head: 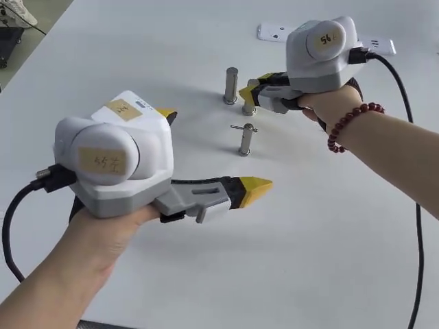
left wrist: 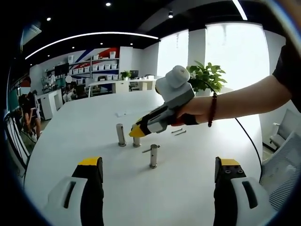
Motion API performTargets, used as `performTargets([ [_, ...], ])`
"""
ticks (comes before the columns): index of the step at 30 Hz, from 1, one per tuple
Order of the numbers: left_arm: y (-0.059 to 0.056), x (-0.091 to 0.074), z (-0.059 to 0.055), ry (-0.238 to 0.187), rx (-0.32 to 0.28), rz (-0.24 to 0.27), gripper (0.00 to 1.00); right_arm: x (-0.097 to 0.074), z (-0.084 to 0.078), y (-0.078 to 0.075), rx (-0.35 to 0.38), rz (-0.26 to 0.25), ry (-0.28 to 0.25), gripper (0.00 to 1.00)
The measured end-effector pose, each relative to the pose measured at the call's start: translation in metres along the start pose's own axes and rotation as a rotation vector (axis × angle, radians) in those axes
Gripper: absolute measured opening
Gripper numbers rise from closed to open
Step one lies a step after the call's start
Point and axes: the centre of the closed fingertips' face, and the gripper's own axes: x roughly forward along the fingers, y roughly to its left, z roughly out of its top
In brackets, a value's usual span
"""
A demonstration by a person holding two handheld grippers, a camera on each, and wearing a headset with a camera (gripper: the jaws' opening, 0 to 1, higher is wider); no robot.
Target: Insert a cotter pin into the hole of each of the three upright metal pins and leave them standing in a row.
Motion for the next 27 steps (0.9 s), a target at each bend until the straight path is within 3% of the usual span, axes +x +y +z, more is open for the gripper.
performTargets([
  [12, -0.004, -0.006, 0.004, -0.008, 0.022, -0.001, 0.99, -0.035, -0.016, 0.013, -0.087, 0.054, 0.020, 0.08],
  [15, -0.009, -0.009, 0.004, -0.013, 0.020, -0.011, 0.99, -0.040, -0.022, 0.006, -0.105, 0.066, 0.036, 0.08],
  [20, -0.015, -0.013, 0.004, -0.021, 0.013, -0.028, 0.99, -0.054, -0.031, 0.008, -0.112, 0.095, 0.042, 0.08],
  [27, -0.023, -0.018, 0.001, -0.021, 0.013, -0.044, 0.98, -0.077, -0.044, 0.023, -0.123, 0.152, 0.056, 0.08],
])
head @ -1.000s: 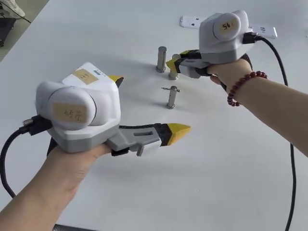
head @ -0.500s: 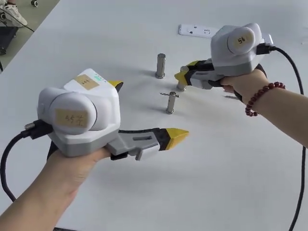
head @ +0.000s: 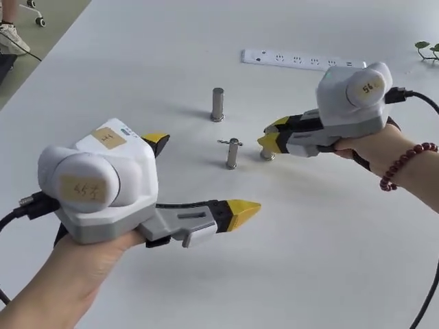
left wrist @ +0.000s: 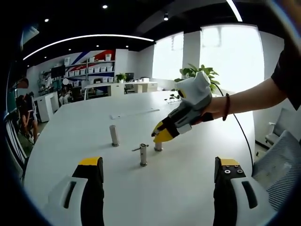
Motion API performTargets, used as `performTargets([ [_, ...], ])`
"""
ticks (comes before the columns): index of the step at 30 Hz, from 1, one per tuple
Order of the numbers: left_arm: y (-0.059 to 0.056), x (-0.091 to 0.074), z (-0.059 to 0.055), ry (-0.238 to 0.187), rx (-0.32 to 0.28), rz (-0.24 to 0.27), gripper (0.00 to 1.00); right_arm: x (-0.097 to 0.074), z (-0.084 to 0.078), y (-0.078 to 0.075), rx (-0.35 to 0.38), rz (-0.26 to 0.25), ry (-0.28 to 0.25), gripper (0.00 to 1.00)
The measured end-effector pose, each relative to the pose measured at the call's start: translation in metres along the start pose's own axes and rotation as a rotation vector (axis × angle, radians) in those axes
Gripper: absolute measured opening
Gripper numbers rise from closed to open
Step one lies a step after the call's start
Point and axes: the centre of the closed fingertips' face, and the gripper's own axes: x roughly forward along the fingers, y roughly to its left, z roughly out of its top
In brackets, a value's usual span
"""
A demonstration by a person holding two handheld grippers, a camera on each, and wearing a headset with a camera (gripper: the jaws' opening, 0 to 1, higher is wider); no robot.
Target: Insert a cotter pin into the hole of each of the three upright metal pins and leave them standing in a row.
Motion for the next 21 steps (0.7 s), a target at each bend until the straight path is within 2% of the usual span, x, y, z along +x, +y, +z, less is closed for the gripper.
performTargets([
  [5, -0.003, -0.001, -0.002, 0.005, -0.001, -0.007, 0.98, -0.010, -0.004, 0.016, -0.003, 0.012, 0.001, 0.08],
  [10, -0.006, -0.002, 0.002, -0.007, -0.003, -0.011, 0.97, -0.017, -0.006, 0.034, -0.007, 0.032, -0.004, 0.08],
  [21, -0.010, -0.005, 0.004, -0.004, 0.008, -0.011, 0.96, -0.018, -0.008, 0.060, -0.013, 0.064, -0.016, 0.08],
])
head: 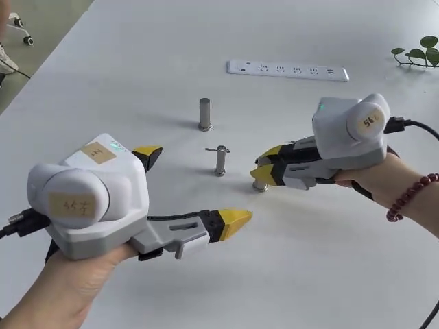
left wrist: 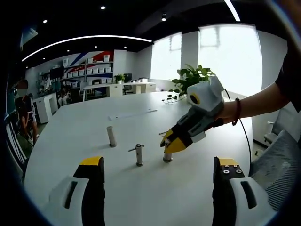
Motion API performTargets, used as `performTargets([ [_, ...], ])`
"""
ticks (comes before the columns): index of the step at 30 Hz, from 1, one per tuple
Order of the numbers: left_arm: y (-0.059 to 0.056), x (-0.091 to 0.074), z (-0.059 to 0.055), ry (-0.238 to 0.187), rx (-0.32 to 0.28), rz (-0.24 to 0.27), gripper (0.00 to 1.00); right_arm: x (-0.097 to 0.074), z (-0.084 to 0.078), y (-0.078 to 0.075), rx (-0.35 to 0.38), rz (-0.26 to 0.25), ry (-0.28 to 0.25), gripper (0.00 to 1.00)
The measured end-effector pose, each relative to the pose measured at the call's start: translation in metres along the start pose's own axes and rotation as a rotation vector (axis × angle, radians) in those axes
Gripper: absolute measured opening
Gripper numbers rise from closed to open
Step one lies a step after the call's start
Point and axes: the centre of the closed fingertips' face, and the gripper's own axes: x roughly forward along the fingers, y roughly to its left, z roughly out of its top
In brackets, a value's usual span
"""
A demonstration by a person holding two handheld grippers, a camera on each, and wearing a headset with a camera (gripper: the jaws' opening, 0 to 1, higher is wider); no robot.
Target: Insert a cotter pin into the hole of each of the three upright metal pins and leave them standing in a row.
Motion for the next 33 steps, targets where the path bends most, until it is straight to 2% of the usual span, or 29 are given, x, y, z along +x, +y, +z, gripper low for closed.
performTargets([
  [7, -0.001, -0.002, -0.001, 0.000, -0.003, 0.004, 0.95, 0.000, -0.002, 0.005, 0.002, 0.002, -0.007, 0.08],
  [14, -0.003, -0.002, 0.000, 0.000, -0.001, -0.004, 0.95, 0.001, -0.007, 0.000, 0.002, 0.007, -0.013, 0.08],
  [17, -0.003, -0.001, -0.001, 0.004, 0.000, -0.003, 0.95, 0.000, -0.007, 0.004, -0.007, 0.003, -0.008, 0.09],
  [24, -0.005, -0.002, -0.001, 0.011, 0.001, -0.007, 0.95, 0.001, -0.008, 0.005, 0.027, 0.001, -0.003, 0.10],
  [29, -0.007, -0.002, -0.001, 0.013, 0.004, -0.009, 0.95, 0.001, -0.007, 0.010, 0.023, 0.002, 0.014, 0.21],
  [33, -0.007, -0.003, 0.000, 0.012, 0.007, -0.007, 0.96, -0.002, -0.006, 0.011, 0.019, 0.004, 0.015, 0.21],
])
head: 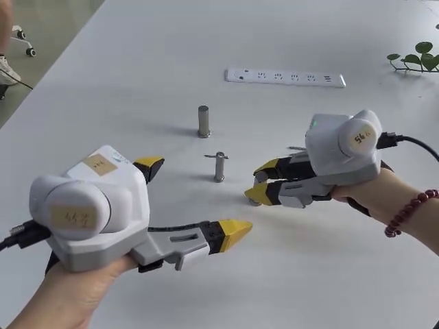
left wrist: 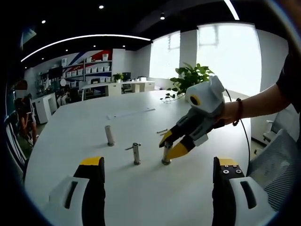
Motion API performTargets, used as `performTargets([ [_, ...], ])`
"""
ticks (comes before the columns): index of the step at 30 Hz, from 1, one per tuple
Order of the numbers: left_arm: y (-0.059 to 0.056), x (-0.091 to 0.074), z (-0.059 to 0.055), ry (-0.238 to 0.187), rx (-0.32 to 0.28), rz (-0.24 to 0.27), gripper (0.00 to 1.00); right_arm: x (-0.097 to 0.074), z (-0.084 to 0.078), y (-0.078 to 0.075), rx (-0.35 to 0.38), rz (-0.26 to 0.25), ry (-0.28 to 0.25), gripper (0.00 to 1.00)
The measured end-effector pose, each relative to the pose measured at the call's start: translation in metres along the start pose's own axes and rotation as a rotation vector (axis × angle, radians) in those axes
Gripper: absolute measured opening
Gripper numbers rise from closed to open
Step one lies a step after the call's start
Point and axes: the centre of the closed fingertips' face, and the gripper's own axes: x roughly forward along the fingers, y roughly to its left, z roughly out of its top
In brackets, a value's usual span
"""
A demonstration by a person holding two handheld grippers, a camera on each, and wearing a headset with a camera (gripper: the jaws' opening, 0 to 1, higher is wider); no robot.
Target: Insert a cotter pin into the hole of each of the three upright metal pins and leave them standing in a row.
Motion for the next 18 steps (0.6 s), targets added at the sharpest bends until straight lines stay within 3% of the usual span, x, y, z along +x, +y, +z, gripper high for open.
performTargets([
  [10, 0.001, -0.003, 0.003, -0.010, 0.000, 0.013, 0.97, -0.020, 0.002, -0.004, -0.018, 0.002, 0.027, 0.24],
  [18, 0.003, -0.005, 0.003, -0.015, 0.002, 0.026, 0.95, -0.037, -0.003, -0.016, -0.001, -0.028, 0.089, 0.22],
])
